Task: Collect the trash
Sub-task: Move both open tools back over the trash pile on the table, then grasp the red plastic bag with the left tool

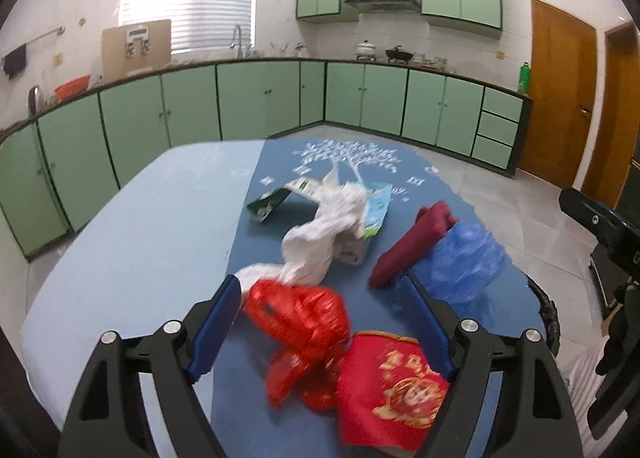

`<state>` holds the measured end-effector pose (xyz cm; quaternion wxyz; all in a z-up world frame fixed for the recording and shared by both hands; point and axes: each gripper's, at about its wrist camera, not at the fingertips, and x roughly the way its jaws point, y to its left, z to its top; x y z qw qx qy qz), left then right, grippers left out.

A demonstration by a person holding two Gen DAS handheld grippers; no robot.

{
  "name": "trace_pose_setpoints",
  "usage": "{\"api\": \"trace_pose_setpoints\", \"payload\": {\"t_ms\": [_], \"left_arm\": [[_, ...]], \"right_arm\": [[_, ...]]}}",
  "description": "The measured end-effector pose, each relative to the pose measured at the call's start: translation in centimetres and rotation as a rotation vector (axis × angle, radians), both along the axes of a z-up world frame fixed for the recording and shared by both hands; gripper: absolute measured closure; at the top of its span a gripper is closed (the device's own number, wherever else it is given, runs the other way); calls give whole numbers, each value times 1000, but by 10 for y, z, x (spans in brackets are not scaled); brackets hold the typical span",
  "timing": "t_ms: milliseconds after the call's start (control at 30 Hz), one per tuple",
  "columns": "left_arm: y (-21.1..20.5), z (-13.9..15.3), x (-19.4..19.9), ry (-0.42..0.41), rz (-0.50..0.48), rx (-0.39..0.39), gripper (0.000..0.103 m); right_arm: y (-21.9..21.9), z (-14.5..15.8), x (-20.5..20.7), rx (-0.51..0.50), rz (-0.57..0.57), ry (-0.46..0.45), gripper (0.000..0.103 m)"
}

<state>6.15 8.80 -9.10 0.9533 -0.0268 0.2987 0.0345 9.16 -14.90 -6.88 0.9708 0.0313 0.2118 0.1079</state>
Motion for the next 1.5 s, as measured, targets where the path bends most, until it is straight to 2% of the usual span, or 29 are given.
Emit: {"api": "trace_pose_setpoints", "payload": {"t_ms": [200,400,500,600,767,867,933,1233,1500], "left_arm": [[7,-14,0,38,12,-19,27],[9,-27,5,87,7,-42,37],[11,-30,7,98,8,-50,44],[12,-32,8,107,8,-60,59],[16,-30,9,93,28,-68,65],[19,-23,5,68,37,-75,67],[21,-16,2,47,39,-79,67],[34,25,-16,-80,67,-58,67],[75,18,-6,-72,173,-37,67]], "right_arm": [[17,-3,-1,-39,24,10,5],[25,-3,0,-35,45,15,5],[29,-4,1,-38,55,19,5],[35,-6,3,-52,73,32,6],[42,-5,4,-59,99,47,6],[48,-4,5,-62,117,54,12],[52,-2,8,-54,135,65,21],[90,5,20,-46,237,75,28],[139,2,28,-51,306,100,29]]}}
